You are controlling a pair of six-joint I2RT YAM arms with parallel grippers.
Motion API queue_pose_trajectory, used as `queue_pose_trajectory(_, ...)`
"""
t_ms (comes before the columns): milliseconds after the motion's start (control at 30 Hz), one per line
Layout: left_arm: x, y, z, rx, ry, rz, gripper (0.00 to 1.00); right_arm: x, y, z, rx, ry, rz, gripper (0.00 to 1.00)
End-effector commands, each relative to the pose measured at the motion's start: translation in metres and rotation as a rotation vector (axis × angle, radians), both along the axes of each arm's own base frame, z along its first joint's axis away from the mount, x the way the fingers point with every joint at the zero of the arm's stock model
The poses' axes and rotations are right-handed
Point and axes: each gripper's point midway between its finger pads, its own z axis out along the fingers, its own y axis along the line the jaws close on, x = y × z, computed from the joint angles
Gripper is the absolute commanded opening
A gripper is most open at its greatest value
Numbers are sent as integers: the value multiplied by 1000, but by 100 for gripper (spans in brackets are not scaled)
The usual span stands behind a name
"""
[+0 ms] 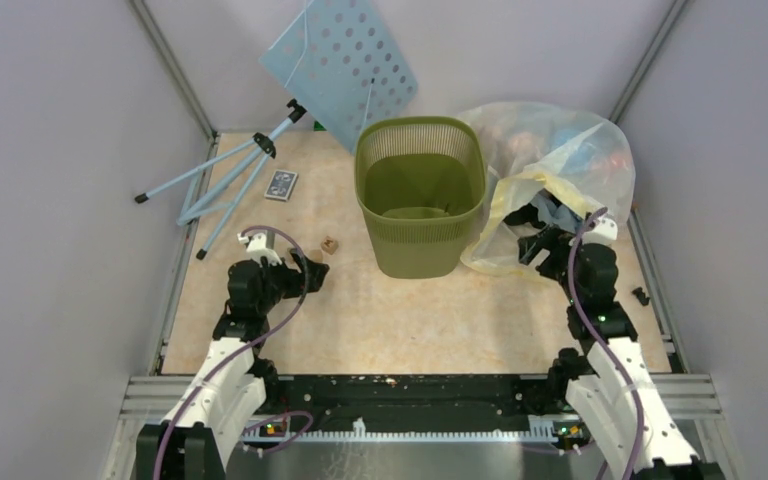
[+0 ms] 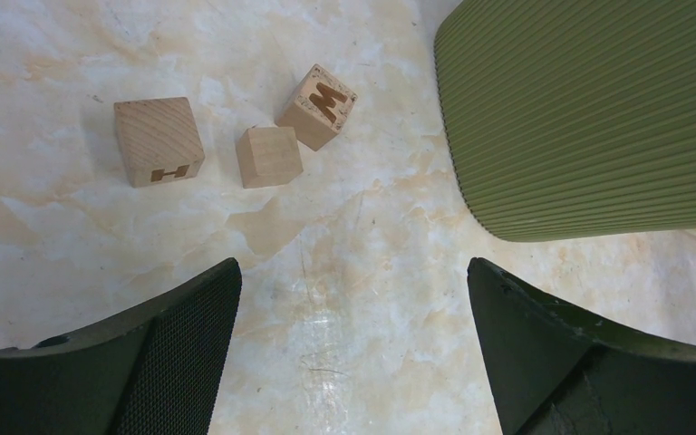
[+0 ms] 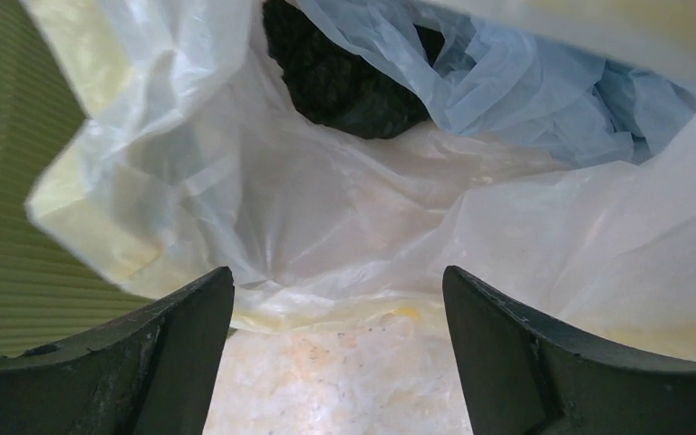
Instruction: Put the trash bags into the trash bin
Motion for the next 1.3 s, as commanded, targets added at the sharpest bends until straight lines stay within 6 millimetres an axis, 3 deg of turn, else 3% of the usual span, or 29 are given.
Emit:
queue_pose_trajectory(0, 3, -3, 14, -11, -68, -20, 99, 34, 1, 17, -100, -62, 20, 84)
queue_pose_trajectory(100, 2, -6, 15, -18, -77, -34, 99, 54, -2, 7, -231, -15, 4, 84)
queue_pose_trajectory(233, 2, -4, 14, -14, -71, -23, 99, 74, -12, 7, -397, -14, 10, 84)
queue_pose_trajectory(367, 2, -4, 14, -14, -72, -25, 99, 89, -23, 11, -464, -26, -45, 83)
queue_pose_trajectory(500, 2, -3, 14, -11, -71, -21, 99, 107, -39, 17, -518, -11, -134, 71)
queue_pose_trajectory(733, 3, -4, 14, -11, -73, -23, 99, 131, -54, 12, -605, 57, -209, 73)
queue_pose_trajectory(800, 3, -4, 14, -10, -73, -22, 99, 133, -61, 14, -604, 86, -264, 74)
queue_pose_trajectory(933, 3, -3, 15, -9, -75, -21, 99, 131, -54, 28, -563, 77, -234, 75)
queue_pose_trajectory(1100, 2, -4, 15, -9, -76, -23, 99, 114, -48, 55, -480, 18, -227, 75)
queue_pose_trajectory(1267, 3, -4, 15, -10, -76, -25, 99, 104, -73, 65, -526, 44, -350, 75)
